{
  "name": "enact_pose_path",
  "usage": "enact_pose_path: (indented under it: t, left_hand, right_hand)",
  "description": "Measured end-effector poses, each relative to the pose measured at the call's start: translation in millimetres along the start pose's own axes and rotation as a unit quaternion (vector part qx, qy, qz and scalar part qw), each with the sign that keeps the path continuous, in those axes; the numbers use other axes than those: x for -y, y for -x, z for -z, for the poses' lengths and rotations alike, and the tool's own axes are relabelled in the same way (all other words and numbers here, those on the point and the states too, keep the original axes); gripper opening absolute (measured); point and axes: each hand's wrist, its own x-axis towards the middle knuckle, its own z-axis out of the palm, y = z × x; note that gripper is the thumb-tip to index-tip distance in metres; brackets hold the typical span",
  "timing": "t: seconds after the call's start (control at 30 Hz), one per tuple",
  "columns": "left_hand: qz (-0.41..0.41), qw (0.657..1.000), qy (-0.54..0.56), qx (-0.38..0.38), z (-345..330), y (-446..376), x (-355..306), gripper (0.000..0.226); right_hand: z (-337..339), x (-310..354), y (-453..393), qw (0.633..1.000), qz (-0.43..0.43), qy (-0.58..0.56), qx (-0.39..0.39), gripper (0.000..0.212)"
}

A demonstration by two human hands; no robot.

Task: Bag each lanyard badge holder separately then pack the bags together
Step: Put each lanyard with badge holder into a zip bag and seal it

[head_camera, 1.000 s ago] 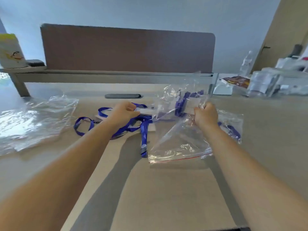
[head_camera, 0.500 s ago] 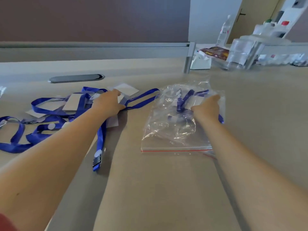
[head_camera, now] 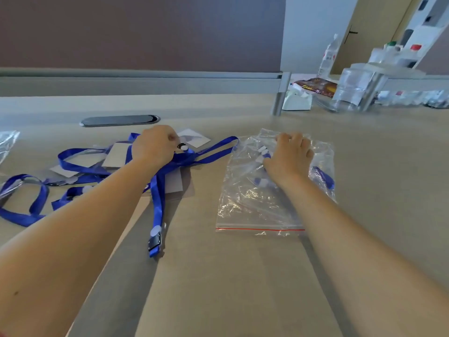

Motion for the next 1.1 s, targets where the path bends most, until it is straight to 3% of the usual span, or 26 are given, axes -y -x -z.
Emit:
enact_pose_path:
  t: [0.1,0.23,0.5,0.57,0.7,0.77,0.83,1.0,1.1]
  left_hand:
    - [-0.015,0.994,0.072,-0.084,19,4,4,0.029]
    - [-0.007,0.971,0.179,-0.160,47,16,10,0.018]
    - [0.147,0.919,0.358,-0.074,70,59,57,0.020]
    - [0.167,0.905,0.387,-0.060,72,75,64,0.015]
    - [0.248,0.878,0.405,-0.062,83,95,77,0.039]
    - [0.266,0.873,0.405,-0.063,93,100,81,0.032]
    - [0.267,0.872,0.404,-0.074,102,103,85,0.009]
    - [0.259,0.891,0.351,-0.129,120,104,106,0.024]
    - [0.277,0.865,0.399,-0.127,130,102,107,0.013]
  right_hand:
    - [-1,22,5,0.996,0.077,-0.042,0.023,0.034]
    - [-6,55,23,0.974,0.144,-0.132,0.112,0.033]
    - [-38,102,89,0.908,0.272,-0.146,0.282,0.034]
    - [-37,106,100,0.909,0.282,-0.112,0.287,0.032]
    - [-28,106,114,0.911,0.317,-0.060,0.257,0.025]
    - [-27,108,118,0.914,0.338,-0.033,0.221,0.025]
    - [-27,111,120,0.917,0.344,-0.034,0.198,0.024]
    - [-10,127,113,0.919,0.273,-0.213,0.187,0.024]
    - [8,142,108,0.901,0.236,-0.326,0.159,0.023]
